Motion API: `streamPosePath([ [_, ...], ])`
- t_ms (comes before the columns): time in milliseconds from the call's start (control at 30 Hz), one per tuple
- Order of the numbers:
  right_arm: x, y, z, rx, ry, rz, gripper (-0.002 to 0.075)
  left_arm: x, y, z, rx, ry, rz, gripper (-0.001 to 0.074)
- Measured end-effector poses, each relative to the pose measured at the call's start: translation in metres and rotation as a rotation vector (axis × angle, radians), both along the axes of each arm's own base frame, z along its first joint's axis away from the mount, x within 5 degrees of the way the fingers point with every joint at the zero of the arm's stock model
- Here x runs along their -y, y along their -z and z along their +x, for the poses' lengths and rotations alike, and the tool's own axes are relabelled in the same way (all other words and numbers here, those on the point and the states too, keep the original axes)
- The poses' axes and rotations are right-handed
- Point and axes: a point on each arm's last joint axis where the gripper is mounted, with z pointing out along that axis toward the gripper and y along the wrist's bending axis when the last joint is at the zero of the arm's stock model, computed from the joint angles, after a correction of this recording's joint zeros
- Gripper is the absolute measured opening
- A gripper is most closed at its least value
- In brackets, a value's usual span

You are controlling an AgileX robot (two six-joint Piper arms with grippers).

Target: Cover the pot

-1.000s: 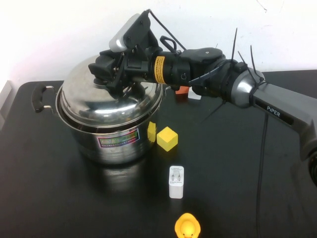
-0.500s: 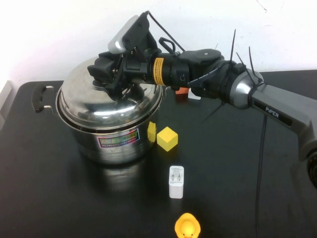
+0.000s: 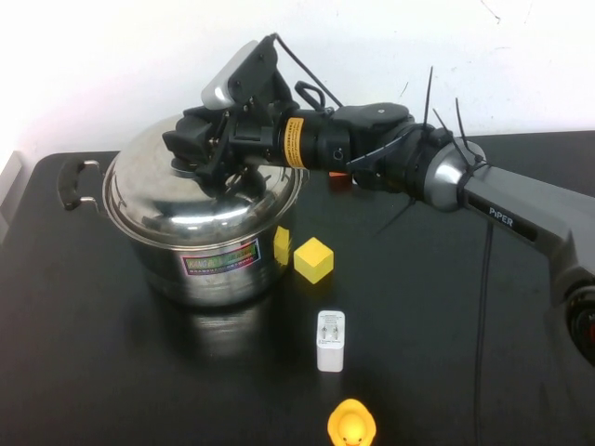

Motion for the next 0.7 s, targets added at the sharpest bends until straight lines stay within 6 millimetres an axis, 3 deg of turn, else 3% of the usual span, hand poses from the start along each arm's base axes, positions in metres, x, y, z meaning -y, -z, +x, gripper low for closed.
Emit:
streamPosePath([
  [167,0.001,-0.013,-0.001,0.035,-0.075,0.033,0.0475,0.000,0.000,0.000,0.000,0.000,0.000,-0.0002],
  [267,0.009,-0.032,-0.004,0.056,-0.200,0.067,0.0480,0.000,0.000,0.000,0.000,0.000,0.000,-0.0002],
  [333,0.018,-0.049,-0.006,0.061,-0.258,0.059,0.0399,0.000,0.000,0.000,0.000,0.000,0.000,-0.0002],
  [467,0.047,-0.088,-0.013,0.113,-0.329,0.005,0.0116,0.000,0.000,0.000,0.000,0.000,0.000,-0.0002],
  [567,0.066,-0.126,-0.025,0.164,-0.353,-0.007,0.0039,0.000,0.000,0.000,0.000,0.000,0.000,-0.0002],
  [700,0.079,-0.168,-0.045,0.225,-0.355,0.004,0.0017,0.000,0.000,0.000,0.000,0.000,0.000,-0.0002],
])
